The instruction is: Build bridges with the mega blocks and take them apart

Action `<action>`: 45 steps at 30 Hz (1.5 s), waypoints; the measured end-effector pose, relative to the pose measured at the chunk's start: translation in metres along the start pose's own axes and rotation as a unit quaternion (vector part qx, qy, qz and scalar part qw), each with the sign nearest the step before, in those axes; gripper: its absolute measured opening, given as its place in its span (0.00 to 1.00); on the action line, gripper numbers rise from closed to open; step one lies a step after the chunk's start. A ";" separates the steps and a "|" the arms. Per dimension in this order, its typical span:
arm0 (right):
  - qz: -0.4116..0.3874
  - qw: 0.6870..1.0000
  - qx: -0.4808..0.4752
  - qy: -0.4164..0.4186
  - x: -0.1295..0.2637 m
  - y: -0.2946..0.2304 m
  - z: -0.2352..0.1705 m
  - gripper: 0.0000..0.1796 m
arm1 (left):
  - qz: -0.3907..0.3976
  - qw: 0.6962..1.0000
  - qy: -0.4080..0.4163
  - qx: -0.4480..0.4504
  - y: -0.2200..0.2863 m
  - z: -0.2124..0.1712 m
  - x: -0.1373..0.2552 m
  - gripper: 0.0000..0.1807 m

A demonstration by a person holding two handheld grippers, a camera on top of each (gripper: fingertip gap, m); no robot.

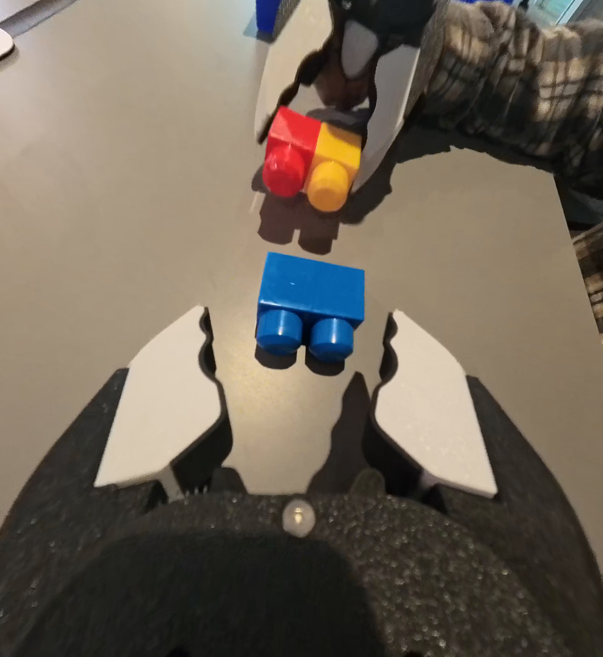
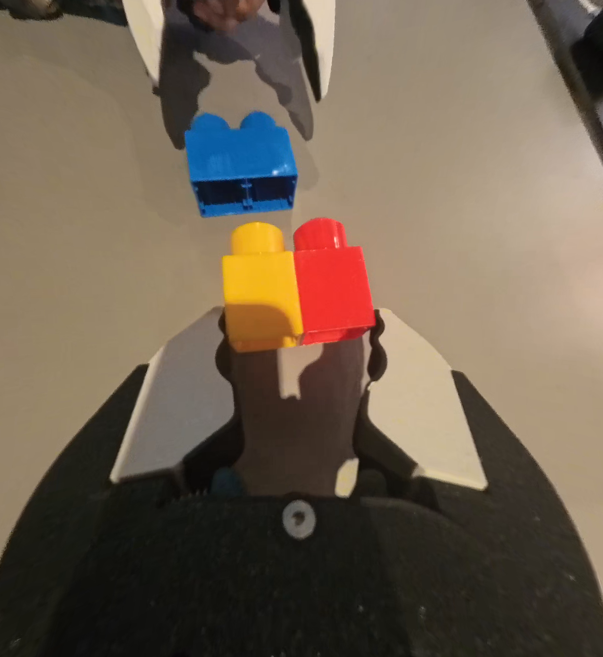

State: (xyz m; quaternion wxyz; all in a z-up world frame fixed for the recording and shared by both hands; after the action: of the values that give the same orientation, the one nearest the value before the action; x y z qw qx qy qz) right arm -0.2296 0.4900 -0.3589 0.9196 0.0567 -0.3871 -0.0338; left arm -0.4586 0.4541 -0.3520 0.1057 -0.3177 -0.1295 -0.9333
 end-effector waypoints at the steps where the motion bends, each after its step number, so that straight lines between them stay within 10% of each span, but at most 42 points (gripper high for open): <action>1: -0.002 1.000 0.001 0.006 0.004 -0.002 0.002 0.42 | 0.001 1.000 -0.010 -0.004 0.001 -0.001 -0.001 0.51; 20: 0.008 0.999 0.006 0.038 0.008 -0.012 0.010 0.42 | 0.039 0.988 -0.131 -0.067 0.008 -0.013 -0.032 0.48; 45: 0.039 0.999 0.015 0.001 -0.007 -0.023 0.009 0.42 | 0.056 0.992 -0.079 -0.080 0.024 0.011 -0.038 0.40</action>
State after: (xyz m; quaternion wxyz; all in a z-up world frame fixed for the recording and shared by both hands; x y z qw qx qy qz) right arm -0.2413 0.4677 -0.3605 0.9195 0.0555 -0.3891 0.0084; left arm -0.4160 0.4389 -0.3630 0.1215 -0.4048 -0.0447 -0.9052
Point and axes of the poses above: each gripper's, where its closed fingertips meet, x back along the fingers, z out of its top, y = z × x across the jaws, the point moved 7 cm from there along x, back along the fingers, and after that the axes turned 6 degrees about -y, right-handed, at the moved point
